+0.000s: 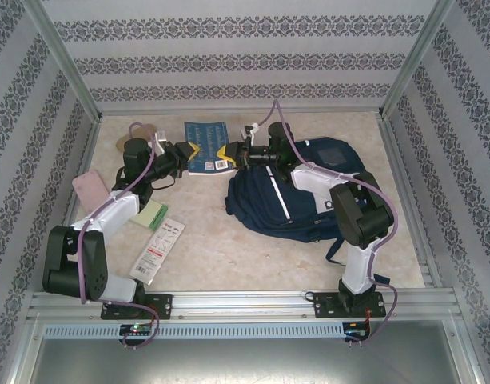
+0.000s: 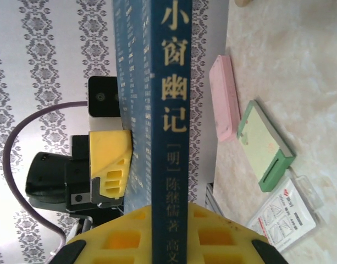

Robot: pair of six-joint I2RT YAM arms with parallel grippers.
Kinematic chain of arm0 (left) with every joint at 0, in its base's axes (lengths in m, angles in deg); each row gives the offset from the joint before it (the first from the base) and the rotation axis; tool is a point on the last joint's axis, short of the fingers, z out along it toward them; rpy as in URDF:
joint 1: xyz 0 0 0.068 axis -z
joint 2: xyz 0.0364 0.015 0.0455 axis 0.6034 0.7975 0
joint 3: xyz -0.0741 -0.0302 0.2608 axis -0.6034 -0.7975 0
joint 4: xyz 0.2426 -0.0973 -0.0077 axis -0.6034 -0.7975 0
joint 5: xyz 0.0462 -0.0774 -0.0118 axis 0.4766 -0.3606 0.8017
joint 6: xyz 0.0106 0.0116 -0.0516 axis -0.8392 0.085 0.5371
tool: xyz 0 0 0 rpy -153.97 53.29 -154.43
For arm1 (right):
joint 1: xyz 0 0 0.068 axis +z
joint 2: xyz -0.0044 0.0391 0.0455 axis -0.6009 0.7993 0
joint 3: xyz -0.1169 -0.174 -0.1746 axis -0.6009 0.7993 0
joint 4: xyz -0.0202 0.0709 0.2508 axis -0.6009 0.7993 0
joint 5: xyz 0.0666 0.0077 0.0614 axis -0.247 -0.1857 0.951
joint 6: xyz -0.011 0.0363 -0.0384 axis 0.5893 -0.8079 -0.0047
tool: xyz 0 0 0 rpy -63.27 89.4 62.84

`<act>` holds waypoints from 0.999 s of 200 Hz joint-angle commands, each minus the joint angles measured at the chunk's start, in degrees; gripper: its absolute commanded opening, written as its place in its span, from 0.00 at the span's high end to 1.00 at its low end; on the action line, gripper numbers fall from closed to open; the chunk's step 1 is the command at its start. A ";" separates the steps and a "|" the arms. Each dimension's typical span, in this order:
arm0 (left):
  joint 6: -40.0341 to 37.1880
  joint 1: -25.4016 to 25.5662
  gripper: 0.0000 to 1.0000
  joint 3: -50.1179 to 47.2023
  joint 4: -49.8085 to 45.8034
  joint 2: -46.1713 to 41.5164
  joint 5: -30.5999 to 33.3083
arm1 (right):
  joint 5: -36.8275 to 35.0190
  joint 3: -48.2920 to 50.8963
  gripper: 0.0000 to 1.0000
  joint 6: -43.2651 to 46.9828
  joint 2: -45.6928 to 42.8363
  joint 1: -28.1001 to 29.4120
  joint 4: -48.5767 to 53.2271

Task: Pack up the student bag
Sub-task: Pass the book, then open the student bag at the center of the table.

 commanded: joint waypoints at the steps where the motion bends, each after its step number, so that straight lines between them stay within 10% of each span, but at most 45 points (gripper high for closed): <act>1: -1.53 -0.84 0.99 1.09 0.68 -1.49 -0.92 | 1.72 0.72 0.74 7.03 -0.88 -0.73 4.60; 43: -3.65 -0.83 1.00 0.76 -1.25 -1.78 -0.86 | -7.66 -2.08 0.49 29.57 -6.86 -2.64 35.28; 92: -6.91 -0.82 1.00 0.28 -5.04 -3.14 -1.07 | -38.50 -9.52 0.52 56.12 -10.12 -2.74 73.30; 200: -6.62 -0.82 1.00 -1.42 -4.21 -3.14 -1.28 | -59.64 -11.05 0.50 65.27 -2.92 8.72 81.00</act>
